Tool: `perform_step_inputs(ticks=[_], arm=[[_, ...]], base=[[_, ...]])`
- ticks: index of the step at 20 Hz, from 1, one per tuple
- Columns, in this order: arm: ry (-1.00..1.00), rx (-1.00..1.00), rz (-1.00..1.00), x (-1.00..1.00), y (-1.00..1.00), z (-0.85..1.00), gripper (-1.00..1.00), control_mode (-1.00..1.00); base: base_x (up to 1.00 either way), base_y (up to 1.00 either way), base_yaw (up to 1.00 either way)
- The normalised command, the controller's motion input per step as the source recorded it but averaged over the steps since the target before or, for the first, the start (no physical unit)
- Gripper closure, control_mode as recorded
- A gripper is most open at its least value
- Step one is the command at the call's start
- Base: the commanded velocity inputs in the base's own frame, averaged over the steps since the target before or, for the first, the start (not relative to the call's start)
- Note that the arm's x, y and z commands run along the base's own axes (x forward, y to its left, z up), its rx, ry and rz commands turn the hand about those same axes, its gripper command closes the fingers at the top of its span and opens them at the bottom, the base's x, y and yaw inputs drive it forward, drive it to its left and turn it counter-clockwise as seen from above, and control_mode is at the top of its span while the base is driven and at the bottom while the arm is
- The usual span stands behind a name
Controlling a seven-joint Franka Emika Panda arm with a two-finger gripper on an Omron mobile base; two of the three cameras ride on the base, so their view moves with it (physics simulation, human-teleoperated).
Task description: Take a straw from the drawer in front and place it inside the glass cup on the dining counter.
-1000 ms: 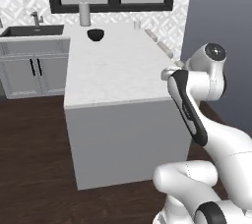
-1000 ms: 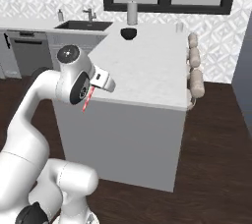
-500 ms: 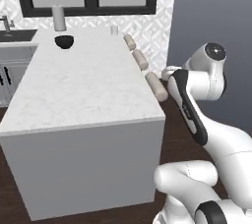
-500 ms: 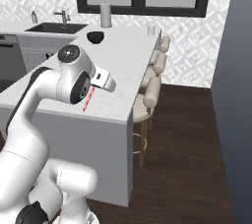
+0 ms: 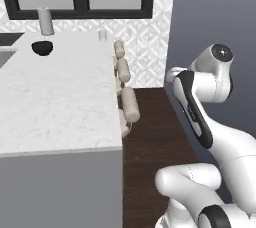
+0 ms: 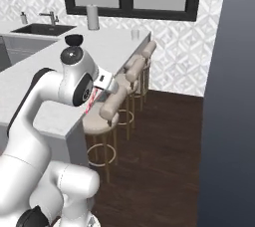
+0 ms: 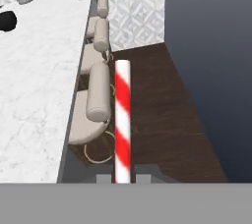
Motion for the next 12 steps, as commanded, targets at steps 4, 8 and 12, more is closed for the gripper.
perform_step_inputs(ticks=[4, 8, 12], arm=[[0.00, 0.00, 0.00, 0.00, 0.00, 0.00, 1.00, 1.00], [0.00, 0.00, 0.00, 0.00, 0.00, 0.00, 1.00, 1.00], [0.00, 0.00, 0.00, 0.00, 0.00, 0.00, 1.00, 1.00]], base=[[0.88, -0.99, 0.33], [0.91, -1.00, 0.31], [0.97, -1.00, 0.30]])
